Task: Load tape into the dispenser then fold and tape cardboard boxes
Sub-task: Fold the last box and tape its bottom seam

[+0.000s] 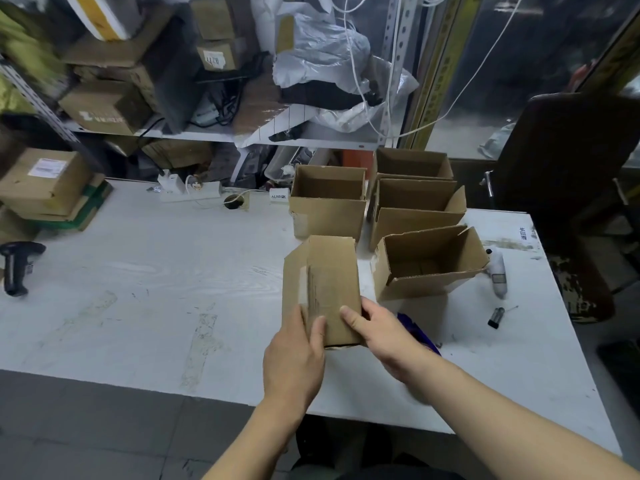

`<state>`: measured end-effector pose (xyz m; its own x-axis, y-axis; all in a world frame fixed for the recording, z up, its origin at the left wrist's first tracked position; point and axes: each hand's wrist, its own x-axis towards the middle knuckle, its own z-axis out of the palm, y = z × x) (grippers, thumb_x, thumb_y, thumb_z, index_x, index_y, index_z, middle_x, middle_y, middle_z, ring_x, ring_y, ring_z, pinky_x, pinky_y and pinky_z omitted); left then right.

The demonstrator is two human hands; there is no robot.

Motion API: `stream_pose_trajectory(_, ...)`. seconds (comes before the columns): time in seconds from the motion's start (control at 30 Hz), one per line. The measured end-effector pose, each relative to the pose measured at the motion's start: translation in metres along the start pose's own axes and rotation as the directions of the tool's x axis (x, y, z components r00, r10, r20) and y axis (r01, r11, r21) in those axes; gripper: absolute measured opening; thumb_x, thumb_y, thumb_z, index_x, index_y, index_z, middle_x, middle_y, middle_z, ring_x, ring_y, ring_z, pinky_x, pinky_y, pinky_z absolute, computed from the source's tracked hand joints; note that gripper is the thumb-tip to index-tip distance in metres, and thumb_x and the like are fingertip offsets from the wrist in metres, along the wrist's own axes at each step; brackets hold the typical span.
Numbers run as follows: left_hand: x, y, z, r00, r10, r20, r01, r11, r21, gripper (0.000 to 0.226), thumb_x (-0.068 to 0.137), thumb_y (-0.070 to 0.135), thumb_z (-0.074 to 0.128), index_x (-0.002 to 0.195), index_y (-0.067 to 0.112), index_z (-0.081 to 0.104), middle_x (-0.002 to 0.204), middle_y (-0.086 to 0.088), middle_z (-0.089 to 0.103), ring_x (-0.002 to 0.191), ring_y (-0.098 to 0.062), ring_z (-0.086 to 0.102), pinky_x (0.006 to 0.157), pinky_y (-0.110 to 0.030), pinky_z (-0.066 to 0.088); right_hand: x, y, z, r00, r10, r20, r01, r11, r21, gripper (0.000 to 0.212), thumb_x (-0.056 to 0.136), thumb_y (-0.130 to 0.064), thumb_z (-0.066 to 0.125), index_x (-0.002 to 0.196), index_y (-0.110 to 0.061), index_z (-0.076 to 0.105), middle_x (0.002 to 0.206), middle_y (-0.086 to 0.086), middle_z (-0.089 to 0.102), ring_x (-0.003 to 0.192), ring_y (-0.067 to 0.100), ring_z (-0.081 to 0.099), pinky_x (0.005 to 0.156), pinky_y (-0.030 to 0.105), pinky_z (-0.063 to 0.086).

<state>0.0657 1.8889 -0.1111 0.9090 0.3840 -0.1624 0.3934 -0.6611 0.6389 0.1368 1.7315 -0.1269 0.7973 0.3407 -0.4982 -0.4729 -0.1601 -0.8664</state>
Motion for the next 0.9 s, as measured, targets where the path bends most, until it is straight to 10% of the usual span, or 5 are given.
stream_pose_trajectory(0.27, 0.026, -0.026, -0.025, 0.924, -0.34, 0.177, 0.382, 0.854, -0.353, 0.093, 0.09, 0.079, 0.053, 0.161, 0.023, 0.033, 0.16, -0.001, 0.045, 0.142, -0.025, 0.048, 0.113, -0.043, 0.041, -0.002, -0.011, -0.027, 0.989, 0.143, -0.037, -0.134, 0.975, 0.176, 0.041, 0.103, -0.045, 0.057, 0.121, -0.012, 0.073, 0.113, 0.015, 0.077, 0.105, 0.033, 0.072, 0.095, 0.053, 0.06)
stream_pose_trajectory(0.4, 0.041, -0.045, -0.027, 0.801, -0.388, 0.456, 0.58, 0.69, -0.433, 0.101, 0.075, 0.086, 0.064, 0.14, 0.009, 0.057, 0.128, -0.006, 0.071, 0.112, -0.027, 0.071, 0.087, -0.041, 0.06, -0.006, -0.019, -0.024, 0.986, 0.164, 0.002, -0.162, 0.97, 0.184, 0.044, 0.104, -0.047, 0.055, 0.118, -0.01, 0.075, 0.109, 0.014, 0.078, 0.107, 0.034, 0.073, 0.093, 0.051, 0.061)
stream_pose_trajectory(0.53, 0.041, -0.059, -0.021, 0.861, -0.357, 0.364, 0.509, 0.639, -0.578, 0.086, 0.067, 0.077, 0.082, 0.123, 0.013, 0.067, 0.11, 0.0, 0.079, 0.101, -0.022, 0.076, 0.086, -0.042, 0.063, -0.004, -0.014, -0.028, 0.993, 0.108, -0.05, -0.107, 0.994, 0.029, 0.034, 0.103, -0.04, 0.061, 0.121, -0.014, 0.075, 0.114, 0.008, 0.077, 0.106, 0.024, 0.073, 0.092, 0.037, 0.062)
stream_pose_trajectory(0.73, 0.027, -0.042, -0.023, 0.966, -0.257, 0.035, 0.245, 0.862, -0.445, 0.067, 0.081, 0.037, 0.089, 0.125, 0.025, 0.041, 0.108, 0.024, 0.054, 0.097, 0.005, 0.058, 0.076, -0.014, 0.045, -0.005, -0.015, -0.034, 0.994, 0.042, 0.103, -0.019, 0.976, -0.216, 0.049, 0.095, -0.058, 0.062, 0.14, -0.053, 0.045, 0.122, -0.04, 0.059, 0.113, -0.014, 0.058, 0.089, 0.01, 0.045)
stream_pose_trajectory(0.9, 0.027, -0.042, -0.017, 0.986, -0.163, 0.025, 0.16, 0.91, -0.384, 0.063, 0.083, 0.028, 0.089, 0.126, 0.027, 0.043, 0.117, 0.009, 0.059, 0.106, -0.013, 0.063, 0.088, -0.023, 0.054, -0.004, -0.003, -0.029, 0.999, 0.038, -0.029, -0.048, 0.807, -0.589, 0.014, 0.104, -0.038, 0.062, 0.117, -0.038, 0.058, 0.111, -0.023, 0.065, 0.106, 0.009, 0.066, 0.077, 0.013, 0.049)
